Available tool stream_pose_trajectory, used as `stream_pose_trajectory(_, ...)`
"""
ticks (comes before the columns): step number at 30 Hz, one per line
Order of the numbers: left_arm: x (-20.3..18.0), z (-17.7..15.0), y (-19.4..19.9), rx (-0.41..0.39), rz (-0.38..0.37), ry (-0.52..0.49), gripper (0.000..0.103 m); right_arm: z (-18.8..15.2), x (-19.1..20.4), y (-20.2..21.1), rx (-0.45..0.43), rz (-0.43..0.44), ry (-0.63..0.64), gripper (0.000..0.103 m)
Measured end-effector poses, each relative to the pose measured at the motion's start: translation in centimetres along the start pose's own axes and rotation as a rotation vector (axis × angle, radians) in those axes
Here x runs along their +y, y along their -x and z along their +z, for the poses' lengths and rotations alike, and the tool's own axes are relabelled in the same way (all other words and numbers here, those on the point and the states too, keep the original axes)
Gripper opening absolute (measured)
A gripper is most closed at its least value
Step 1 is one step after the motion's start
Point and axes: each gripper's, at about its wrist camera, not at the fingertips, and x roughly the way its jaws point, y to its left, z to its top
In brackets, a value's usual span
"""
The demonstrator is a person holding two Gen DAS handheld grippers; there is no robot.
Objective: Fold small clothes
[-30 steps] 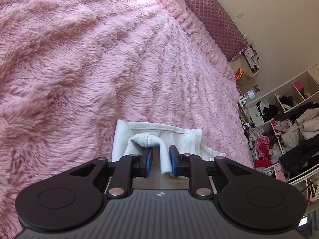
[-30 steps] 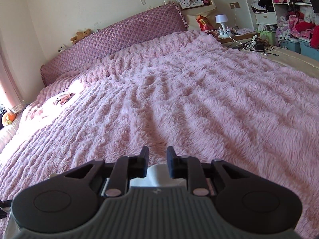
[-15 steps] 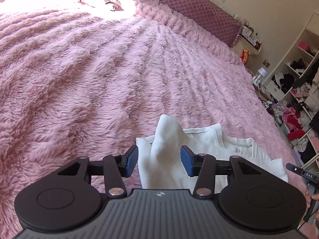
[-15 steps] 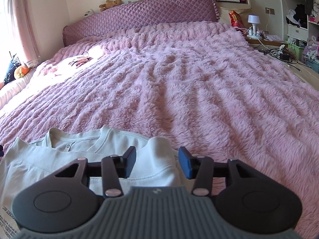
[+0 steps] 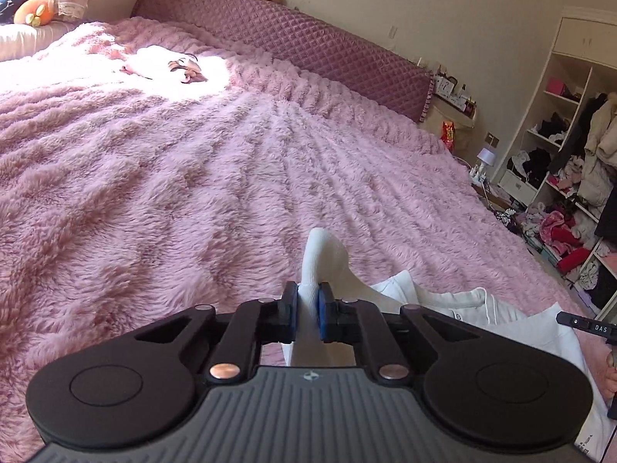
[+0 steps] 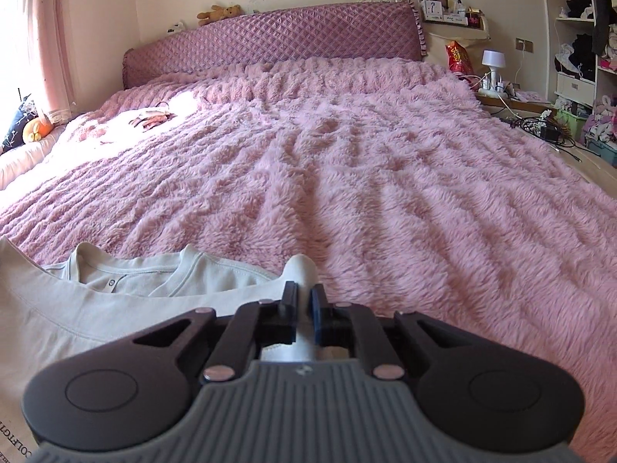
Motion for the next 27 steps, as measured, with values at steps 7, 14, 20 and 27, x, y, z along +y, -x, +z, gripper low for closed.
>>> stream_pose_trajectory(7,0.3,-0.9,-4.1,0.141,0.15,0.009,0.012,-0.5,0.1,-2.6,0.044,-0.099,0.003,0.0)
stream_pose_trajectory(14,1.0,0.1,-2.6,0.17,0.18,0.053,0.039,-0.9,-0.2,-1.7,0.036,-0.142,-0.02,0.03)
stream_pose_trajectory(20,1.0,-0.4,6.5,0.095,0.017,0.059,0.039,-1.9,-1.5,7.7,0.0,0.004,-0.038,0.031)
stream_pose_trajectory(27,0.7,-6.4,16.1,0.088,-0.071,0.067,0.039,-7.8,-1.5,16.6,0.082,0.064,-0.006,0.036)
